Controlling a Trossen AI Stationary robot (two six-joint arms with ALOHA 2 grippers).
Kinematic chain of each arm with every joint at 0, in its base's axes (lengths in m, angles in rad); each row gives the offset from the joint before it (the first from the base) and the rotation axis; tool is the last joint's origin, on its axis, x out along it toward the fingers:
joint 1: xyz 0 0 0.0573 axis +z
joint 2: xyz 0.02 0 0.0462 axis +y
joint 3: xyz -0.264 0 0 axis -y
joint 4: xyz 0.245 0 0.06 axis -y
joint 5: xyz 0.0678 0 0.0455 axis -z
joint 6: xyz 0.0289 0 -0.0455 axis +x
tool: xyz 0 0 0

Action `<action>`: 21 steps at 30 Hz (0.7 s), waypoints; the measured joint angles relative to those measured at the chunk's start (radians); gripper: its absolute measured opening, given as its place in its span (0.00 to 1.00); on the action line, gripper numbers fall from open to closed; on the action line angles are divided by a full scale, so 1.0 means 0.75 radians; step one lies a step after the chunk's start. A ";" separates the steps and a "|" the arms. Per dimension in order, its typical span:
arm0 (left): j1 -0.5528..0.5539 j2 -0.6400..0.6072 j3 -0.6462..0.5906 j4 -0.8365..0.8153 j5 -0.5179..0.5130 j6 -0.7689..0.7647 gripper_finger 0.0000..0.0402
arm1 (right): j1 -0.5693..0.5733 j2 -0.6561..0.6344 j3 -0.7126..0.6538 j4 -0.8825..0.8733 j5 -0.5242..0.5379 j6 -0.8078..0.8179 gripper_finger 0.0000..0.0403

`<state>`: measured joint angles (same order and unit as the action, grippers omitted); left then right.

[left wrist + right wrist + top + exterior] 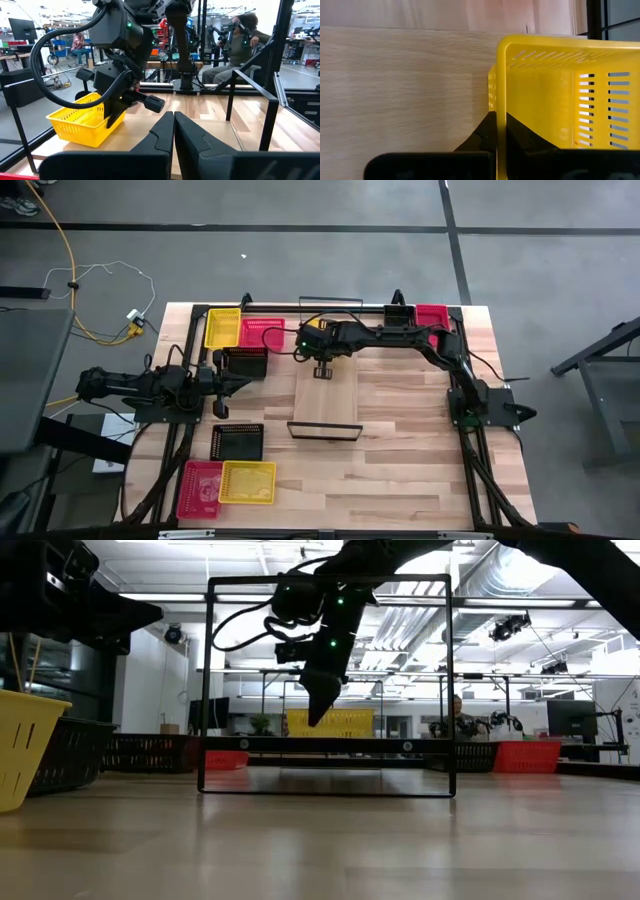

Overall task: Stack baskets on shelf by color
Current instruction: Put the top right yellow bin on the shelf

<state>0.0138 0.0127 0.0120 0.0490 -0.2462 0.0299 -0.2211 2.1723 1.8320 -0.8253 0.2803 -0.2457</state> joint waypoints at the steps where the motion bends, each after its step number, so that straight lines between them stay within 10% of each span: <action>1: 0.000 0.000 0.000 0.000 0.000 0.000 0.01 | 0.000 0.000 0.000 0.000 0.000 -0.007 0.00; 21: 0.000 0.000 0.000 0.000 0.000 0.000 0.01 | 0.002 0.000 0.000 -0.001 0.036 -0.028 0.15</action>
<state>0.0139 0.0124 0.0119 0.0490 -0.2462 0.0299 -0.2198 2.1723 1.8320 -0.8259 0.3076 -0.2670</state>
